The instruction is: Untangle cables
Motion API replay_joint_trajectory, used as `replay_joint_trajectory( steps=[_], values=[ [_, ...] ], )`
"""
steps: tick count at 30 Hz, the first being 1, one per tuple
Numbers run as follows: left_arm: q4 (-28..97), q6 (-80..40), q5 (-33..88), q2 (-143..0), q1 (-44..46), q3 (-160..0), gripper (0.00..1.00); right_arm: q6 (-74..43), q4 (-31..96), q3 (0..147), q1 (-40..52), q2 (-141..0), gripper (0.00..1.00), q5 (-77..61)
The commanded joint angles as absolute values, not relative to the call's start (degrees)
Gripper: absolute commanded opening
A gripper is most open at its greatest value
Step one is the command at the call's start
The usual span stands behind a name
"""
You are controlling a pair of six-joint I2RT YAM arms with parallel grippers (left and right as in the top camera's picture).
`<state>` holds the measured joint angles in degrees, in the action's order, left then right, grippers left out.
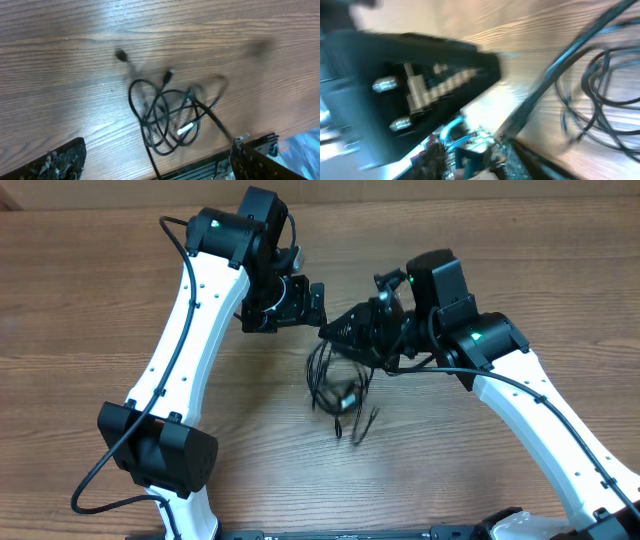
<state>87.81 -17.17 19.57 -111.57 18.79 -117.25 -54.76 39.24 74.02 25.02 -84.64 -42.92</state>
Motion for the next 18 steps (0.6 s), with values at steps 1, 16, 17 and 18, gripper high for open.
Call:
replay_joint_trajectory(
  steps=[1,16,17,18],
  values=[
    [87.8,-17.2,18.4,-112.2,19.2,-117.0,0.94,-52.2,39.1,75.0,25.0,-84.1,0.61,-40.0],
    [89.5,-13.9,16.2,-112.2,20.4,-115.3,0.93,-46.5,31.4,75.0,12.3,-84.1,1.0,-58.6],
    [89.5,-14.0,14.9,-112.2,20.8,-114.6,0.93,-44.7,34.5,75.0,10.8,-84.1,1.0,-57.2],
    [89.2,-14.2,13.6,-112.2,21.1,-113.4,0.93,-42.9,38.7,75.0,9.2,-84.1,1.0,-54.5]
  ],
)
